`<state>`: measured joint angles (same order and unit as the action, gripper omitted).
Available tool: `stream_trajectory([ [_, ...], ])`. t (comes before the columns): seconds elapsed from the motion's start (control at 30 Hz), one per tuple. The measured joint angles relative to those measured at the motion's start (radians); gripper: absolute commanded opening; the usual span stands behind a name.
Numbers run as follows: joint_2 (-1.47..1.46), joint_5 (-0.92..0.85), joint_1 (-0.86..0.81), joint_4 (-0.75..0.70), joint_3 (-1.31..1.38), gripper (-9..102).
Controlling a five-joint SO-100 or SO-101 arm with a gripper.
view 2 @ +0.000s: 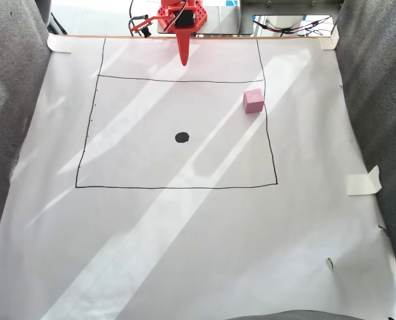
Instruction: Grasp the colored block, Place it on the black dot, and then return the arm to the default position.
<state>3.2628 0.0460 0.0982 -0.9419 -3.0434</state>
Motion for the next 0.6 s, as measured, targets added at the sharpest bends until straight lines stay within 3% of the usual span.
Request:
stream_trajectory([
  [0.6, 0.0, 0.009, -0.008, 0.0, 0.0, 0],
])
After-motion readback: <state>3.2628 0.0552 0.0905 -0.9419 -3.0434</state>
